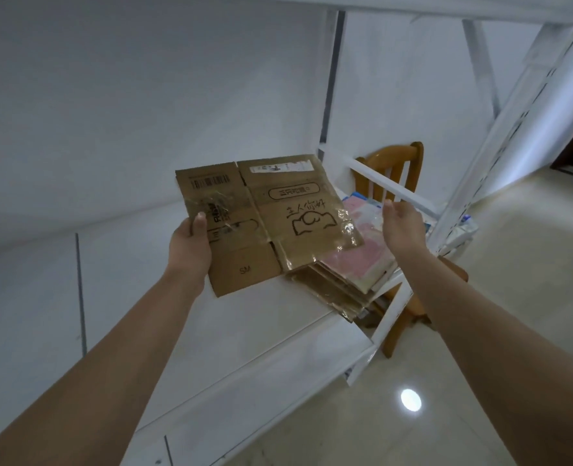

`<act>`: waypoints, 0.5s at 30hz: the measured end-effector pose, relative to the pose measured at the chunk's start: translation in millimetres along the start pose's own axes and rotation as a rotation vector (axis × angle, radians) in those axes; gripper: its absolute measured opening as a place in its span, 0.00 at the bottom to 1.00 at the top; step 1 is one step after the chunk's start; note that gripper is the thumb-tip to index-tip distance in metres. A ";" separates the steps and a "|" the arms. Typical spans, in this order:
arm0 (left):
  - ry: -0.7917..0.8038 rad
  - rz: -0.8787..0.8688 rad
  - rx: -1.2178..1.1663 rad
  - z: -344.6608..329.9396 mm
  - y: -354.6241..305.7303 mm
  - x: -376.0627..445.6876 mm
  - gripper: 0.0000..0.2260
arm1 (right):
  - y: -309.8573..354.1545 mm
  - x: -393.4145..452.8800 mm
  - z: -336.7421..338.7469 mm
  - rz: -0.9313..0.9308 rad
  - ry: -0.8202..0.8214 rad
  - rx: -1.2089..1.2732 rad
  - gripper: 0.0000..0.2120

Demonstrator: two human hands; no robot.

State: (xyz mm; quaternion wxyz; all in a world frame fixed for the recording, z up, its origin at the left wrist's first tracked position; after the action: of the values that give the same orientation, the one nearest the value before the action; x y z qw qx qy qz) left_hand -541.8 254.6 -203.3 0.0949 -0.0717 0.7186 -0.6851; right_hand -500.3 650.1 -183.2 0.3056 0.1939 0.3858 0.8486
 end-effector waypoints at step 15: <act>0.016 -0.049 0.090 152.5 -10.8 -69.1 0.13 | 89.2 -135.2 -104.1 0.152 0.359 0.105 0.23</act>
State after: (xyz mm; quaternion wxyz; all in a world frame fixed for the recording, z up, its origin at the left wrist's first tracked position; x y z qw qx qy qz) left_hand -439.1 122.0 -196.5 0.0755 -0.0797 0.6859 -0.7194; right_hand -492.2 457.9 -192.1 0.1564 0.0835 0.4620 0.8690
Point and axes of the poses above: each hand's wrist, its own x-axis towards the middle knuckle, its own z-axis out of the back of the hand, y = z × x, the point moved 9 cm from there along x, towards the middle knuckle, and after that the axes turned 5 degrees about -x, right-handed, at the moved point
